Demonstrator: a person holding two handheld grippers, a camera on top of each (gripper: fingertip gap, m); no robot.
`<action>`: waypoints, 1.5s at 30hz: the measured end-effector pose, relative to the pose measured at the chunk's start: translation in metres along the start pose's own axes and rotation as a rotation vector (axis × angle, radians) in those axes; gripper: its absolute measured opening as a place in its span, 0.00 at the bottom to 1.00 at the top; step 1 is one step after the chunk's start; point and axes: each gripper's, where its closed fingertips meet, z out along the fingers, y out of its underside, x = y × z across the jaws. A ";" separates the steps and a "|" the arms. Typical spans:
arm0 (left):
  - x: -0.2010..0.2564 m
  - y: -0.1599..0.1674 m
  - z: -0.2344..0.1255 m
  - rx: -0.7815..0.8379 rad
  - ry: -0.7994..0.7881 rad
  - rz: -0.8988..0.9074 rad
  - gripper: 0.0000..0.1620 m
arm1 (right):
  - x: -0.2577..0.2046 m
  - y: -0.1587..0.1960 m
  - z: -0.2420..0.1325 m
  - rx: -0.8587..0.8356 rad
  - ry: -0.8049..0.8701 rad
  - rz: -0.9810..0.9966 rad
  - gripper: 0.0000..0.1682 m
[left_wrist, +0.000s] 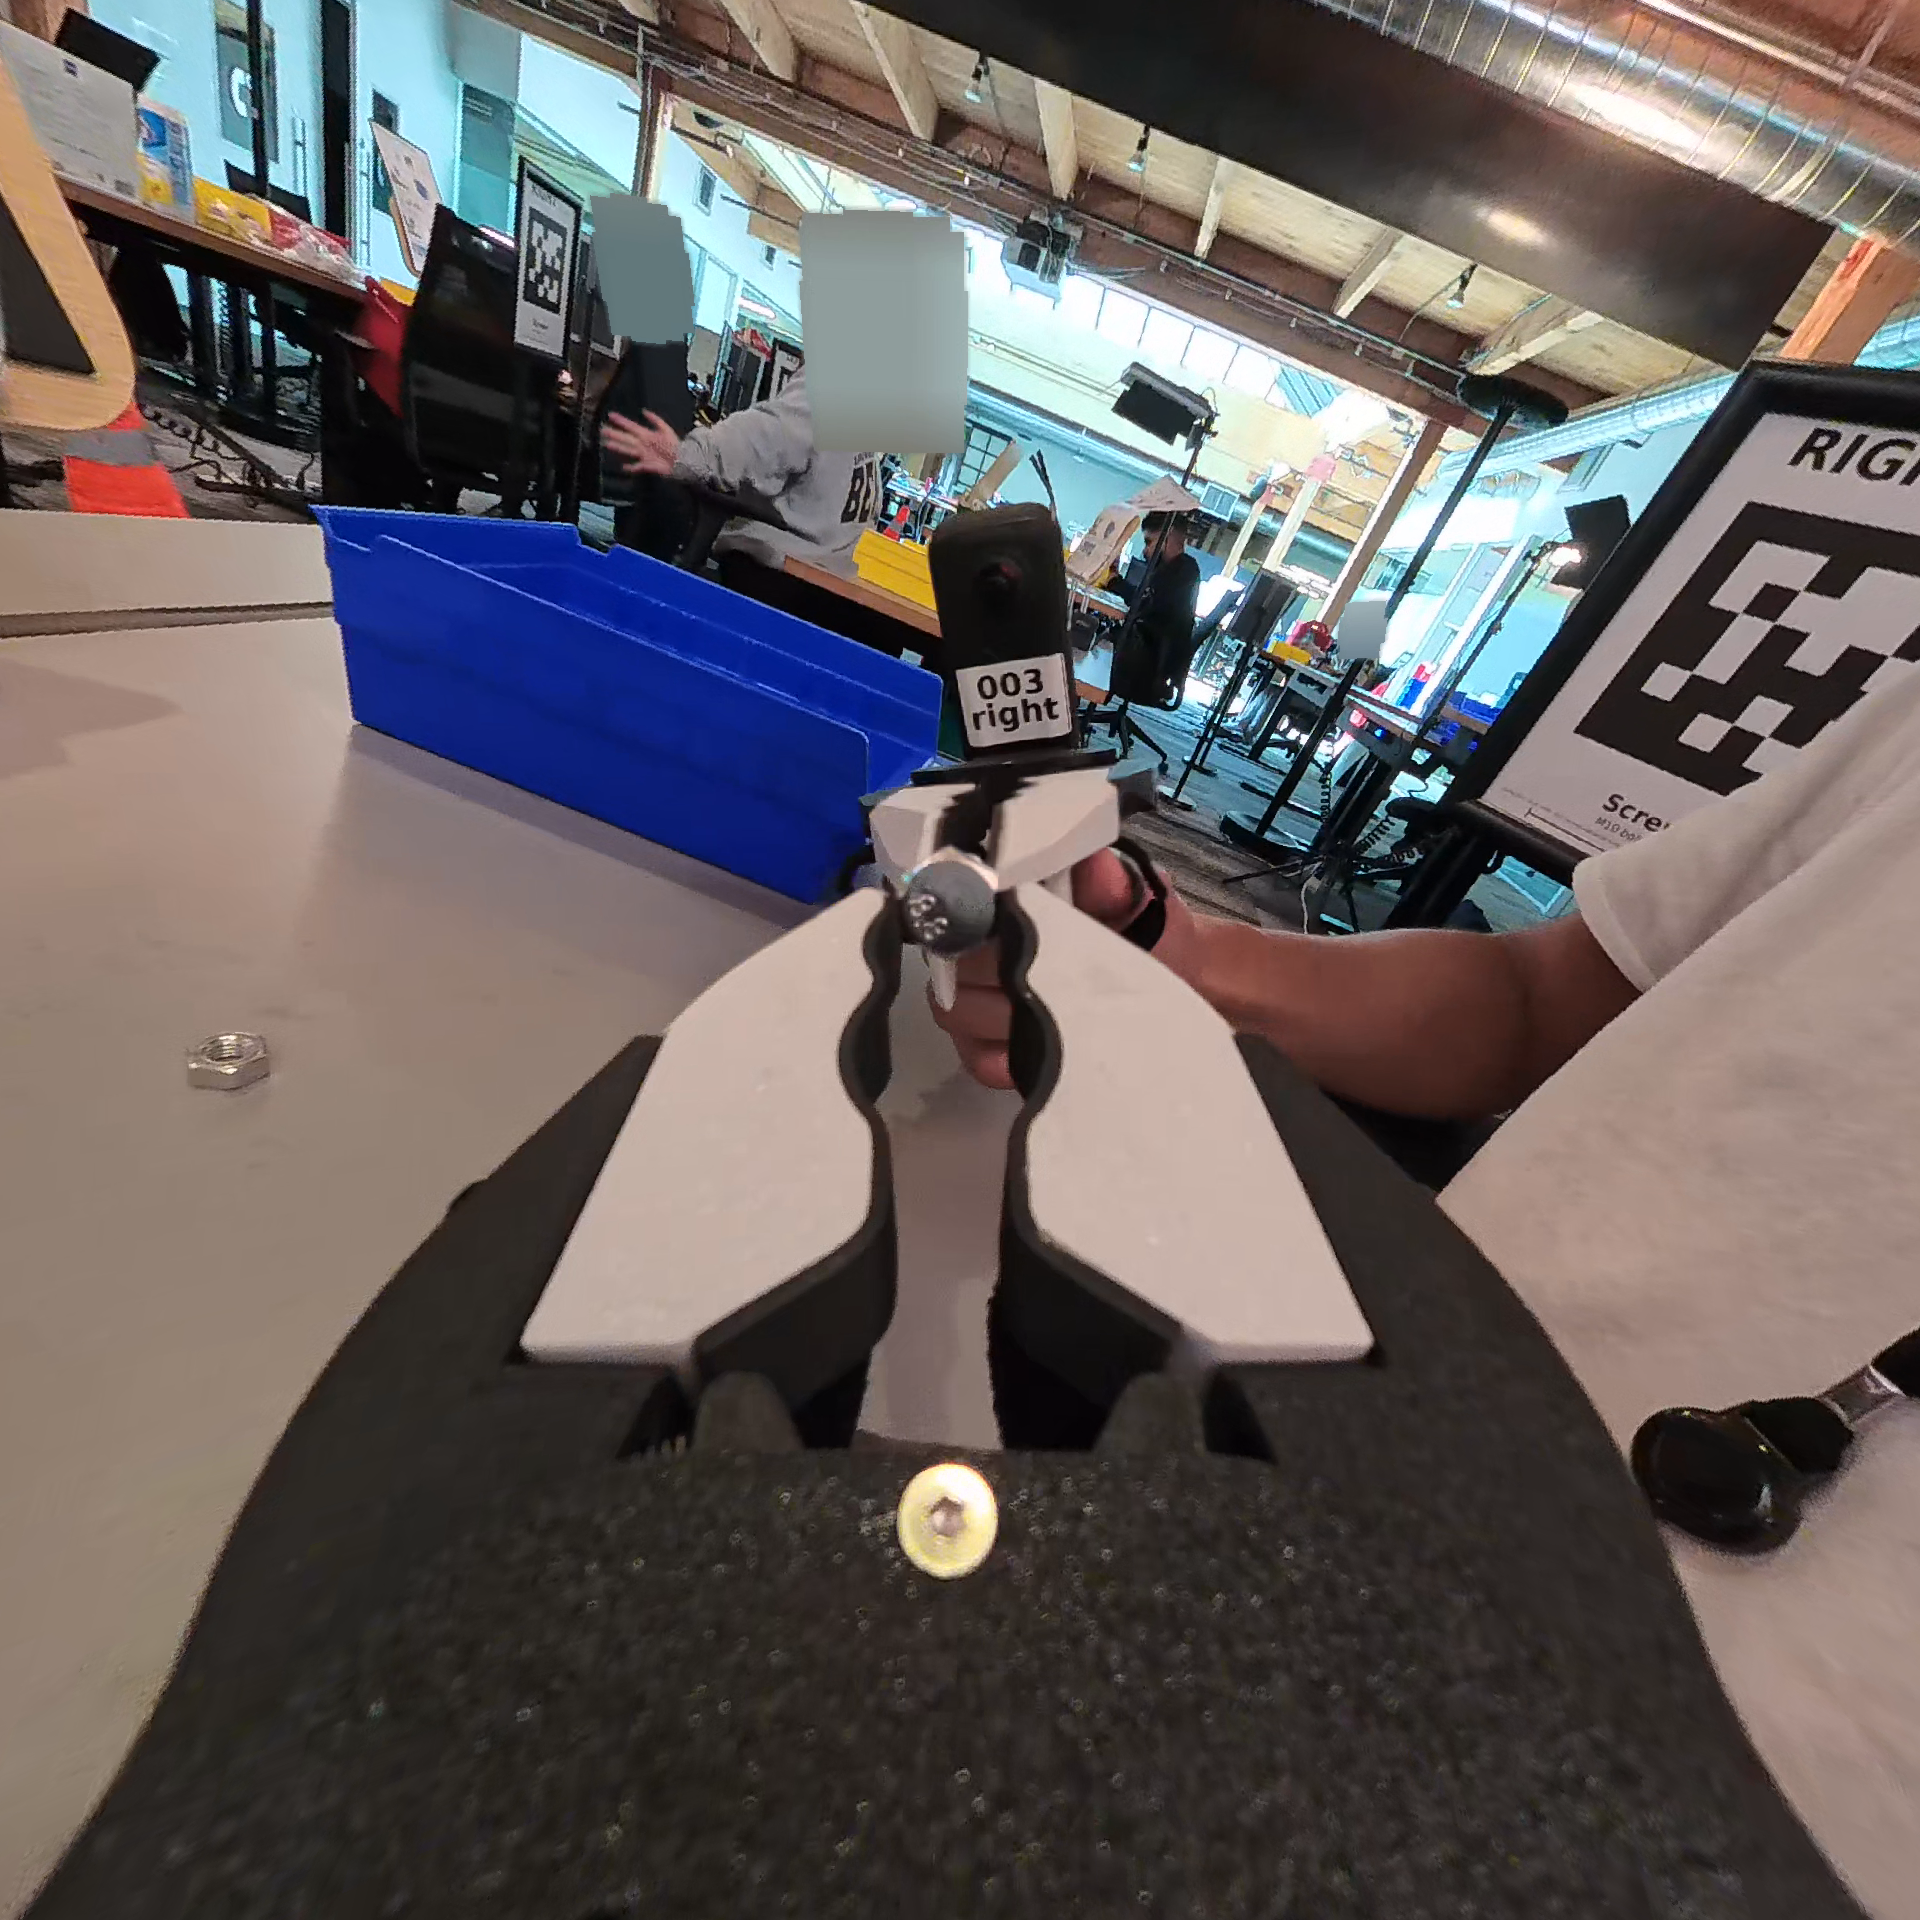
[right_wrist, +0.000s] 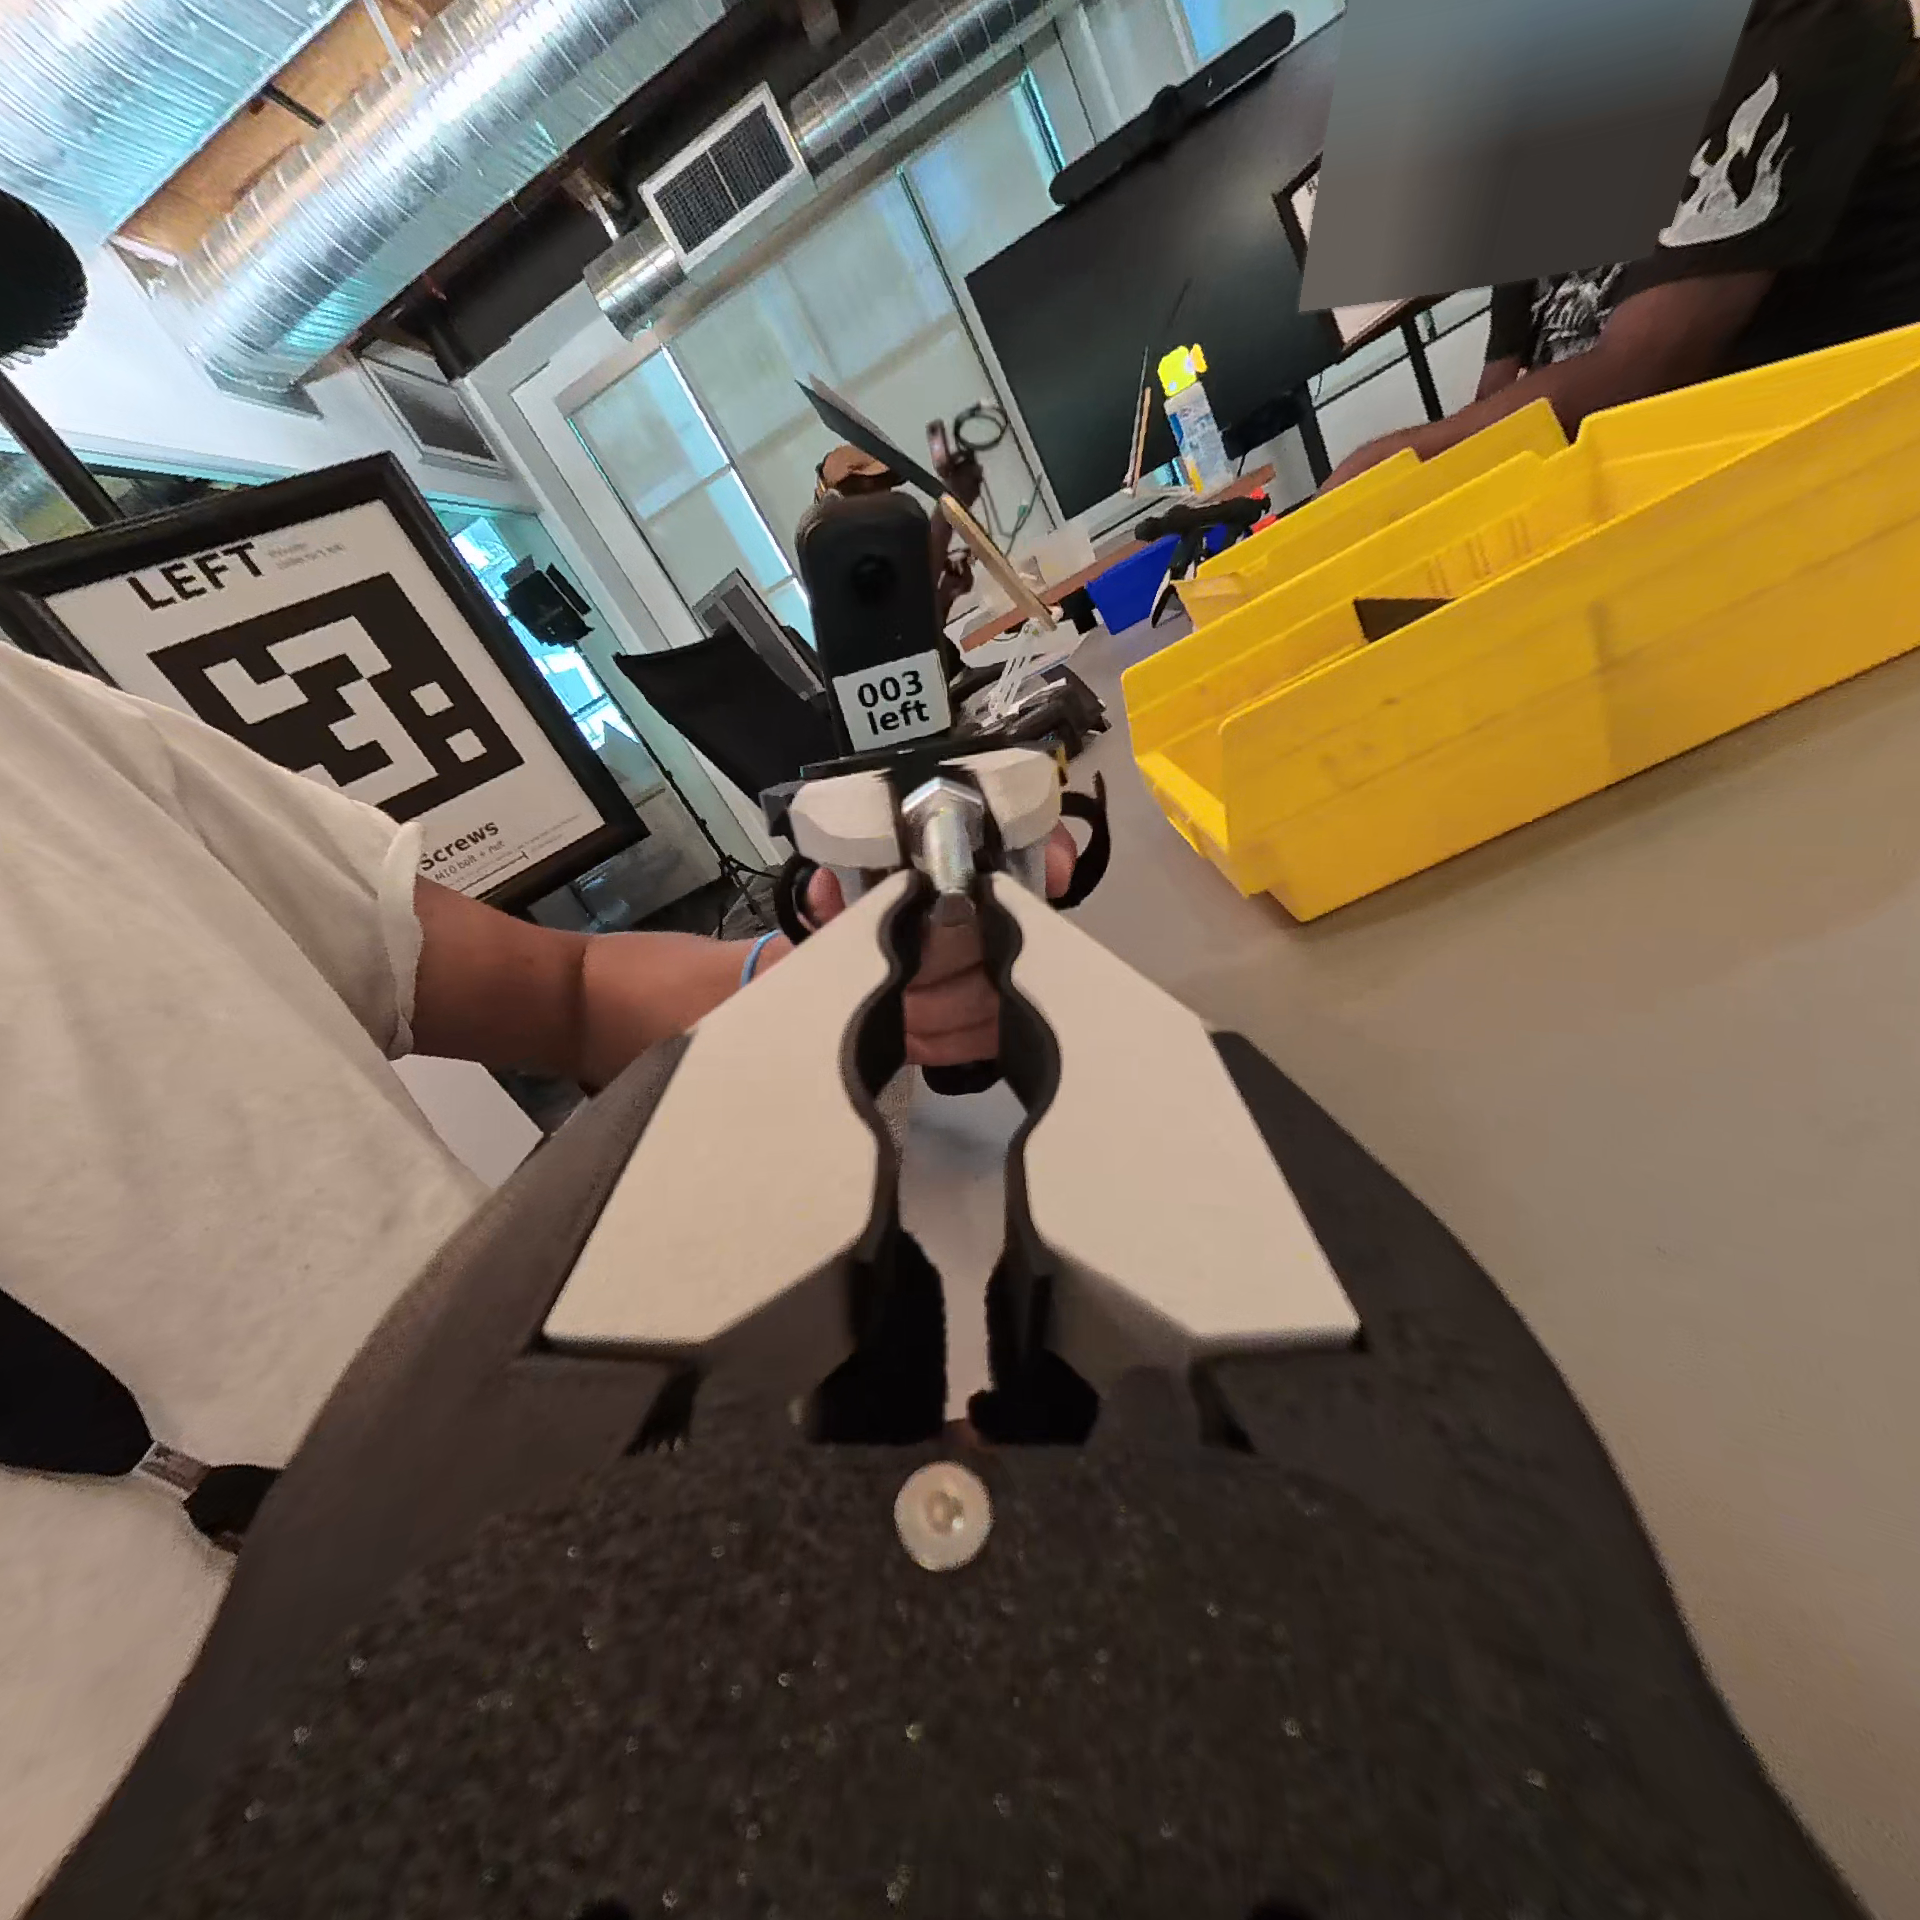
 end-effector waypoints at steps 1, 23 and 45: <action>0.001 0.001 0.001 -0.008 0.002 0.005 0.11 | -0.001 0.000 -0.001 -0.002 -0.004 -0.001 0.05; 0.000 0.041 0.009 -0.258 -0.066 0.275 0.11 | -0.007 0.008 -0.001 -0.151 0.061 -0.197 0.06; 0.007 0.041 0.013 -0.234 -0.024 0.213 0.11 | -0.008 0.012 0.001 -0.175 0.034 -0.175 0.05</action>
